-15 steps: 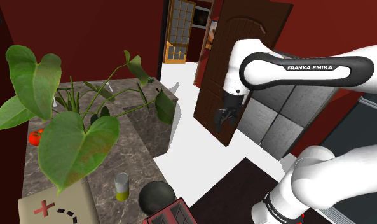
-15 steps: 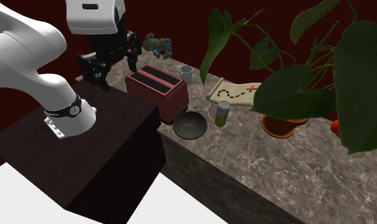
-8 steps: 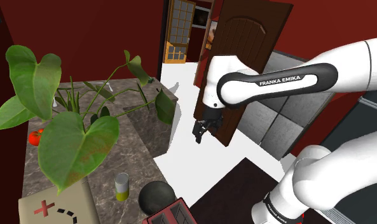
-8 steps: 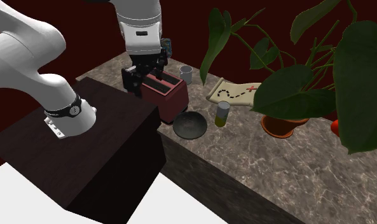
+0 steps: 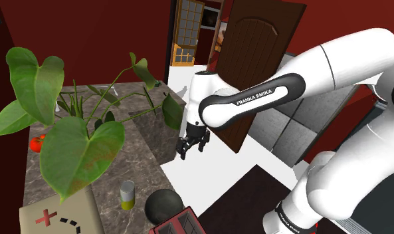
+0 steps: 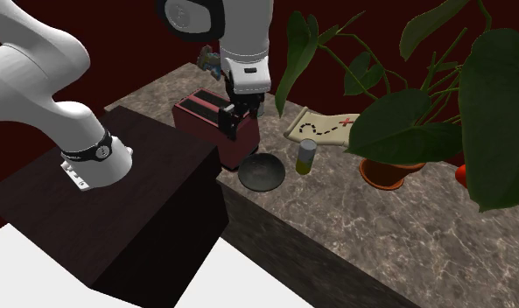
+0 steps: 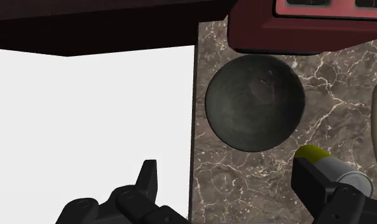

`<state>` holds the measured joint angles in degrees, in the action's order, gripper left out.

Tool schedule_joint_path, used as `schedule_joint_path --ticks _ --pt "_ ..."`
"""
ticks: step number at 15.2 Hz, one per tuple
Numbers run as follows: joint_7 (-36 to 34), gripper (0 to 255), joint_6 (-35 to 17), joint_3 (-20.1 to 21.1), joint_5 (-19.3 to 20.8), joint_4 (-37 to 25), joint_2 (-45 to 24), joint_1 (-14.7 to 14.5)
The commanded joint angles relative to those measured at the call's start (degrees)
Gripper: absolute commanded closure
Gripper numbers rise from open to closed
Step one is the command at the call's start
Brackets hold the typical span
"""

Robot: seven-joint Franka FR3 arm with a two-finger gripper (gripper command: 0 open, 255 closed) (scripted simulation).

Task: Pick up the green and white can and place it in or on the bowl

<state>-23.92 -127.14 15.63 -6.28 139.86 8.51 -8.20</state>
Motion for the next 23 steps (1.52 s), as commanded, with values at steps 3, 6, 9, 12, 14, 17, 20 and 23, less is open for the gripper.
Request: schedule_joint_path --ticks 3,6,9,12,14,17,20,23 --pt "-5.21 0 -5.18 2.12 3.03 -4.60 -9.15 -0.99" --pt "-9.29 0 -7.91 2.79 6.23 -8.85 -15.91 -2.23" --pt "-13.27 0 -9.83 2.67 9.66 -13.78 -22.65 -4.06" --pt "-16.77 0 -10.98 1.89 12.80 -19.38 -29.28 -6.43" --pt "-18.76 0 -11.34 1.17 14.59 -23.49 -33.64 -8.18" --pt "-21.20 0 -11.32 0.01 16.74 -30.27 -40.15 -10.85" --pt "-23.01 0 -10.63 -1.16 18.29 -37.87 -46.74 -13.52" --pt "-24.27 0 -9.23 -2.19 19.36 -46.49 -53.58 -16.07"
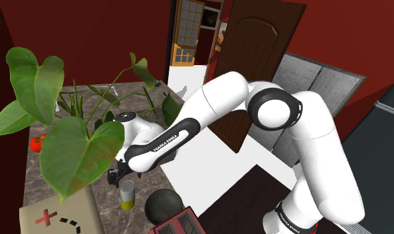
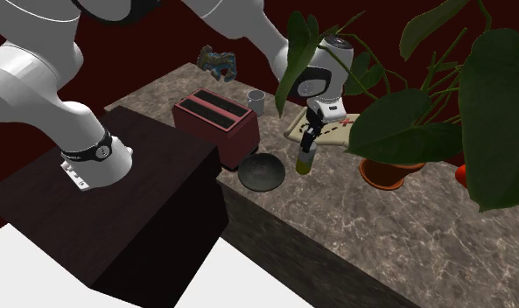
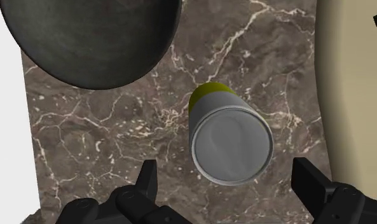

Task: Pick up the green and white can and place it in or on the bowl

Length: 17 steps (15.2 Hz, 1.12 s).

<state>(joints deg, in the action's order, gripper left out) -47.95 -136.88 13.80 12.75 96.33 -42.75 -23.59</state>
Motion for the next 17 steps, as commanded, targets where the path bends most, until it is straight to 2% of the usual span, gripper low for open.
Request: schedule_joint_path --ticks 1,8,16,17 --pt "-0.25 0 0.54 -0.40 0.34 -3.16 -2.45 -0.75" --pt "-0.69 0 -2.53 -1.33 1.18 -4.64 -6.99 -1.47" --pt "-0.69 0 -2.52 -1.33 1.18 -4.63 -6.98 -1.47" --pt "-0.69 255 -2.52 -1.33 1.18 -4.63 -6.98 -1.47"
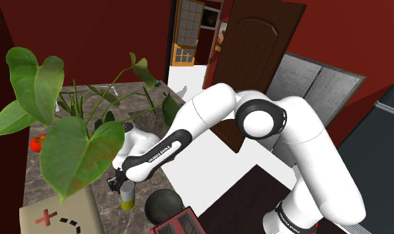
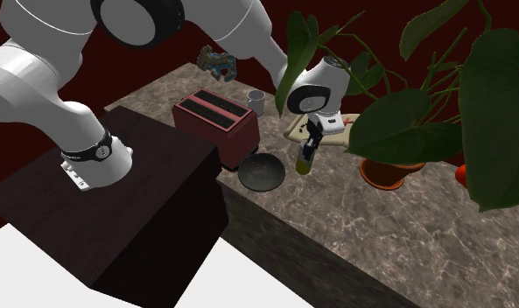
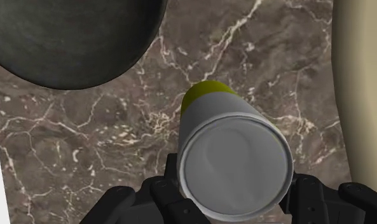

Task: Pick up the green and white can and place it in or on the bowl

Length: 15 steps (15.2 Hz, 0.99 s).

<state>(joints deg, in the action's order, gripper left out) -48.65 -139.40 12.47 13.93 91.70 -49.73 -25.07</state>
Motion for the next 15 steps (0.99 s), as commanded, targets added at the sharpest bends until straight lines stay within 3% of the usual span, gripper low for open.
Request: schedule_joint_path --ticks 1,9,15 --pt "0.00 255 0.00 0.00 0.00 0.00 0.00 0.00" --pt "0.00 255 -0.01 0.00 0.00 0.00 -0.01 0.00" --pt "0.32 255 2.35 0.75 -0.65 1.31 3.65 0.57"
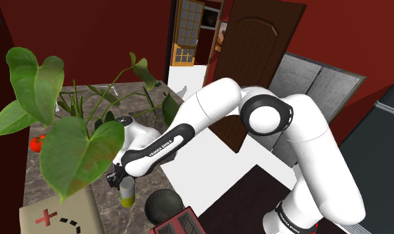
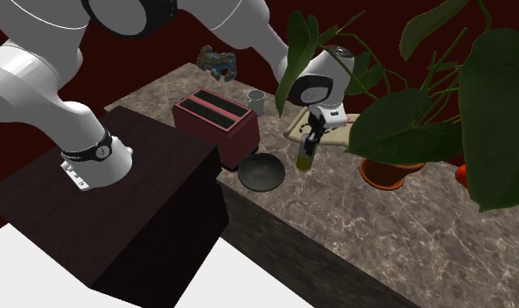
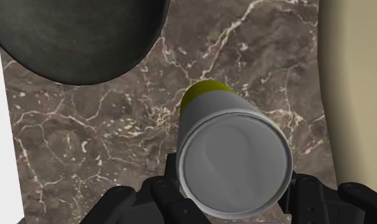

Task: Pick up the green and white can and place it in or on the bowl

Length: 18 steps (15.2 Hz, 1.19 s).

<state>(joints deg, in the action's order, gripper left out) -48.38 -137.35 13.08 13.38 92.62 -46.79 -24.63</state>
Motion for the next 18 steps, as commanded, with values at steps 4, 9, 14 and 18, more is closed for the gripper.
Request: schedule_joint_path --ticks 4,9,14,18 --pt "0.30 255 2.01 0.62 -0.59 1.00 3.02 0.49" --pt "0.64 255 4.29 1.22 -1.23 1.44 5.75 0.91" --pt "1.00 255 6.73 1.78 -1.89 1.55 8.32 1.30" --pt "1.29 255 6.89 2.33 -2.54 5.05 12.01 2.16"
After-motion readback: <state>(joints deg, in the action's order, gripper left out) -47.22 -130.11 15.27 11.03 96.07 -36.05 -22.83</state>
